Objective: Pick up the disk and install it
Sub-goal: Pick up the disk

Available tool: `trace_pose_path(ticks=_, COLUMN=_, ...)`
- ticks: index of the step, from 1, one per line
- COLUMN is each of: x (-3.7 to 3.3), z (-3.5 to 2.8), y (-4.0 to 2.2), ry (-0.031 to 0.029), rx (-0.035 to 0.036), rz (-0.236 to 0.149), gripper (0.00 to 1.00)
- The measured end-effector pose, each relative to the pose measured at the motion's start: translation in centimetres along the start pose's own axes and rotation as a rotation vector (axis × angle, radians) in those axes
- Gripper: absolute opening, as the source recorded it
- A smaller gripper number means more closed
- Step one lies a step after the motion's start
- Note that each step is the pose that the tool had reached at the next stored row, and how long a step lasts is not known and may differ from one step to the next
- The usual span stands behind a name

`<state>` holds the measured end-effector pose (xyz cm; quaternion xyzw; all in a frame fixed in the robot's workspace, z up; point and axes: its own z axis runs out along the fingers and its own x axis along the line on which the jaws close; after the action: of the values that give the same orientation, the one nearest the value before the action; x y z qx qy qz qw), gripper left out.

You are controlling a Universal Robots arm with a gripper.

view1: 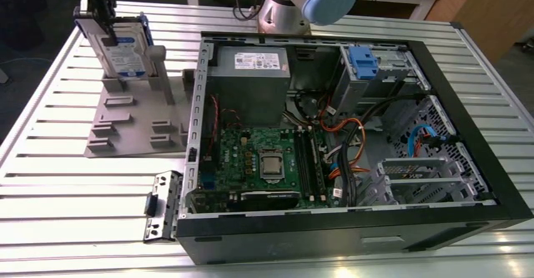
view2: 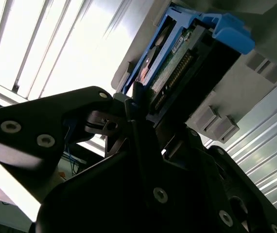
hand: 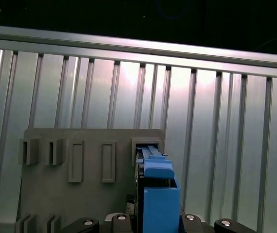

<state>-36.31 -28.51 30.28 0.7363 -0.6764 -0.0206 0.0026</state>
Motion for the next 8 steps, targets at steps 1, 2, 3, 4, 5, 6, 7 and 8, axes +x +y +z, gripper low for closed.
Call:
trace_pose_path(ticks=1, x=0.00, z=-0.06, y=0.00, ry=0.0000, rx=0.0000, rz=0.000, gripper=0.36)
trace_pose_path(ticks=2, x=0.00, z=-0.10, y=0.00, ry=-0.0001, rx=0.0001, rz=0.000, gripper=0.36)
trace_pose_path(ticks=3, x=0.00, z=-0.14, y=0.01, ry=-0.0001, rx=0.0001, rz=0.000, gripper=0.36)
trace_pose_path(ticks=4, x=0.00, z=-0.19, y=0.00, ry=0.0000, rx=0.0001, rz=0.000, gripper=0.36)
trace_pose_path(ticks=5, x=-0.01, z=-0.25, y=0.01, ry=0.0000, rx=0.0000, rz=0.000, gripper=0.36)
trace_pose_path(ticks=6, x=-0.01, z=-0.30, y=0.01, ry=-0.0001, rx=0.0001, rz=0.000, gripper=0.36)
trace_pose_path(ticks=7, x=-0.01, z=-0.35, y=0.01, ry=-0.0001, rx=0.0000, rz=0.000, gripper=0.36)
trace_pose_path(ticks=8, x=-0.01, z=-0.41, y=0.01, ry=0.0000, rx=-0.0001, rz=0.000, gripper=0.36)
